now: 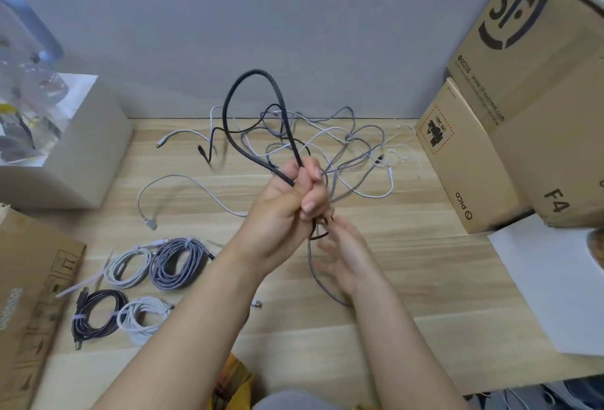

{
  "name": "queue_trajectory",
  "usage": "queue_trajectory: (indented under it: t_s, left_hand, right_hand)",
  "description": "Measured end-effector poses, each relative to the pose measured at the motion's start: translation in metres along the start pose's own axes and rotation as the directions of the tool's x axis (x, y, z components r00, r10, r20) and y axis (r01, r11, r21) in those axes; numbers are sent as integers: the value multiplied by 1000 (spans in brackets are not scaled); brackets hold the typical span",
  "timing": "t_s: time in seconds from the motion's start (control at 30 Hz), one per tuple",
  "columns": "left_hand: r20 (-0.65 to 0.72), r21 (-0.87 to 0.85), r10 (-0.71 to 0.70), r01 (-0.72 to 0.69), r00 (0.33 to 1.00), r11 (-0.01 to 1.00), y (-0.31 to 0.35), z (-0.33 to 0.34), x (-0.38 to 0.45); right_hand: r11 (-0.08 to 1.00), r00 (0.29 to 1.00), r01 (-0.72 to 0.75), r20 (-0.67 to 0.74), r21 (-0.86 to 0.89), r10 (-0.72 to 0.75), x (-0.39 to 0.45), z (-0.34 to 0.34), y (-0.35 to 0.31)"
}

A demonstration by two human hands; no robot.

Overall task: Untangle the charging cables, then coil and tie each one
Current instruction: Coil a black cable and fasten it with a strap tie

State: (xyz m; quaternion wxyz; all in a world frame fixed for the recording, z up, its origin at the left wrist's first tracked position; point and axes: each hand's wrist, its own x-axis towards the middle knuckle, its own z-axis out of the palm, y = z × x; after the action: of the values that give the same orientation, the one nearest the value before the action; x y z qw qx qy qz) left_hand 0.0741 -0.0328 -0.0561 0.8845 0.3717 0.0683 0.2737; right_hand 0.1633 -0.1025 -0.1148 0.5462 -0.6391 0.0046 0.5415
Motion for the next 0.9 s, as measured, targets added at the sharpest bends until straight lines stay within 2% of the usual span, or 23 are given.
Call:
queue_trajectory:
  t_s: [0.07, 0.1, 0.13, 0.2, 0.27, 0.33, 0.4, 0.47, 0.53, 0.67, 0.73, 0.77, 0.83, 0.9]
  left_hand:
    - [-11, -127, -1, -1, 1000, 992, 2, 3, -2]
    - [-50, -165, -30, 21, 998, 986, 2, 1, -4]
    - [-117, -177, -77, 56, 990, 983, 1, -3, -5]
    - [-314, -149, -171, 130, 934, 980, 0, -14, -7]
    - [-531, -35, -171, 180, 830, 983, -7, -30, -3]
    - [-666, 107, -127, 262, 735, 959, -15, -49, 2]
    - [-711, 122, -206, 407, 672, 905, -22, -62, 10]
    - [-680, 10, -391, 541, 621, 841, -25, -67, 19]
    - [-609, -96, -514, 587, 604, 804, -25, -70, 32]
    - [-580, -58, -501, 580, 643, 812, -25, -73, 52]
    - [-575, -29, -488, 580, 656, 814, -25, -77, 63]
    - [-581, 2, -475, 585, 661, 811, -24, -78, 66]
    - [-616, 108, -432, 614, 659, 782, -20, -83, 69]
    - [-651, 242, -357, 629, 670, 739, -14, -88, 71]
  right_hand:
    - [952, 978, -168, 162, 254, 130, 8, 4, 9]
    - [914, 974, -183, 195, 361, 118, 9, 5, 9]
    - [881, 977, -170, 190, 442, 93, 12, 3, 7]
    - [893, 996, -27, 91, 450, -16, 12, -1, 3]
    - [921, 988, 108, 60, 375, -140, 9, -7, -1]
    - [953, 963, 232, 90, 193, -253, 7, -11, -2]
    - [940, 930, 340, 159, -37, -331, 8, -12, -2]
    - [885, 901, 399, 280, -238, -331, 9, -11, -2]
    - [815, 896, 401, 364, -418, -254, 17, -11, 0]
    - [756, 924, 298, 374, -583, -76, 40, -11, -1]
    - [832, 938, 193, 346, -521, -1, 56, -6, -8]
    - [897, 952, 124, 307, -425, 13, 61, -3, -14]
    - [990, 974, -47, 213, -136, 76, 75, 3, -31]
    - [982, 971, -168, 189, 90, 149, 92, 9, -50]
